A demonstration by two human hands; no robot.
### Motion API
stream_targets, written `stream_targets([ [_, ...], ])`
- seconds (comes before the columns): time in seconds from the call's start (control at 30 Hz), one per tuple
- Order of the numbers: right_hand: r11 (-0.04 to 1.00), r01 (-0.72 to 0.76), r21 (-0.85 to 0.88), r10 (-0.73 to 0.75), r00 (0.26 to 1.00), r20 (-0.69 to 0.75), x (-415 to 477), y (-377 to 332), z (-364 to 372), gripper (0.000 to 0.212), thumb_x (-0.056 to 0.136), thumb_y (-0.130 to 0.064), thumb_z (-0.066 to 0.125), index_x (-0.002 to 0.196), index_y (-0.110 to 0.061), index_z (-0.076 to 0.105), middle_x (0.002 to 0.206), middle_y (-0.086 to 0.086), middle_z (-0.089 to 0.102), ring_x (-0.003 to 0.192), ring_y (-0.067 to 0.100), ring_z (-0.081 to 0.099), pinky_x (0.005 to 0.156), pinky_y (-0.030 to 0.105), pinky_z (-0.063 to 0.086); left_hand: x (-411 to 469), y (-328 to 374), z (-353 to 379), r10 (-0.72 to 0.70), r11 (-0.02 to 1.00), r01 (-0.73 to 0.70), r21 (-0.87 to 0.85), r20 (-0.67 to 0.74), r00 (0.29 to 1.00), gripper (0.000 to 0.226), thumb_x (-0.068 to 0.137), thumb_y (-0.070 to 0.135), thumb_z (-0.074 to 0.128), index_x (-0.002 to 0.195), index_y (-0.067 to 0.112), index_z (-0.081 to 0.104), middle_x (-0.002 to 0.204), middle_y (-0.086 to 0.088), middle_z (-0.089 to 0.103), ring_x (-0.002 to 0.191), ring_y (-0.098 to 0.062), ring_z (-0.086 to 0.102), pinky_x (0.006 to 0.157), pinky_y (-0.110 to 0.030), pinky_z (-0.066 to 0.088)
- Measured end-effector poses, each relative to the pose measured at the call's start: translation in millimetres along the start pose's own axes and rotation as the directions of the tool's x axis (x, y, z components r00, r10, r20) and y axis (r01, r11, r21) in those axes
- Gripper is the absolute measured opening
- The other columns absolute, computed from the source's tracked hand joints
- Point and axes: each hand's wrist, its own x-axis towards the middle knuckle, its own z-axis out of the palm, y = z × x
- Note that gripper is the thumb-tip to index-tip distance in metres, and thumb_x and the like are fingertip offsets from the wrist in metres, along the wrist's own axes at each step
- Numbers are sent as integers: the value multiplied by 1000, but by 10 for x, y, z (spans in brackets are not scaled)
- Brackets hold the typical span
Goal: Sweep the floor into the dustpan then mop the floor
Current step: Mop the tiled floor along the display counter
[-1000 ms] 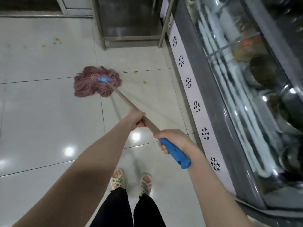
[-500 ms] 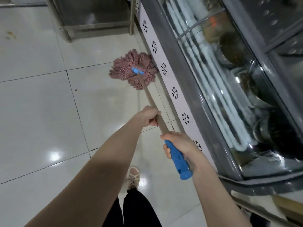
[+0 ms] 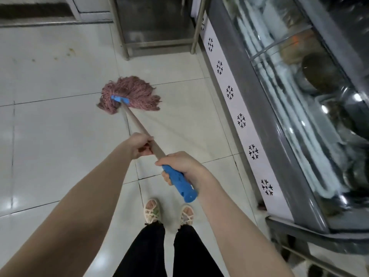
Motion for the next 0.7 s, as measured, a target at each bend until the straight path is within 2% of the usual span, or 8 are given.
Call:
stream_targets([
  [0.1,999,14,-30,-12,998,69,66,47,287,21,85,-10,67,74,-7,48,47,7,48,34,15,45,36,18,37,-108,-127,-394,-24,999,22,-35,-80,996,16,97,6,49,82,0,50,106,-24,54,99,-34,58,77,-42,56],
  [0.17,999,17,-46,-14,997,73,55,73,319,18,84,-11,68,79,-6,52,50,7,49,34,13,46,36,16,37,-155,-201,-462,-41,999,38,-34,-114,993,17,97,6,48,82,0,48,102,-23,54,95,-33,60,65,-39,58],
  [0.23,997,10,-72,-6,998,58,-17,101,226,15,84,-11,68,87,-3,55,56,8,50,35,12,46,37,16,38,-216,-262,-375,-46,998,41,-47,-117,992,17,98,5,47,82,0,47,87,-18,53,77,-28,60,47,-33,57],
  [0.3,997,-2,-73,4,1000,27,-123,173,41,15,85,-13,67,87,-2,57,58,8,51,36,11,46,37,16,38,-267,-305,-159,-20,999,15,-52,-96,995,14,98,4,47,85,0,46,77,-13,49,65,-23,55,39,-29,54],
  [0.43,1000,-14,1,14,998,-61,-460,513,-394,14,84,-15,67,83,-4,58,58,7,53,36,10,47,38,15,39,-361,-456,465,4,1000,-4,23,-6,1000,16,99,6,46,84,0,45,75,-12,49,62,-22,55,41,-28,54],
  [0.5,998,1,57,5,994,-106,-696,826,-702,13,83,-15,68,86,-5,60,60,8,53,38,11,46,39,16,39,-449,-615,938,5,998,-8,59,48,999,8,99,5,46,94,-1,44,75,-11,49,61,-21,55,40,-30,53],
  [0.6,991,10,136,14,985,-173,-1029,1253,-1098,18,83,-14,67,98,-5,64,61,8,52,39,11,45,38,18,38,-588,-876,1604,7,995,-17,94,106,994,9,98,6,47,103,0,42,76,-10,49,62,-19,56,39,-30,54],
  [0.7,979,28,204,26,966,-256,-1395,1717,-1526,19,85,-13,65,102,-4,62,61,9,50,38,11,43,36,18,37,-787,-1165,2336,7,984,-43,176,200,980,12,98,9,48,105,1,42,73,-10,51,58,-19,57,51,-32,56],
])
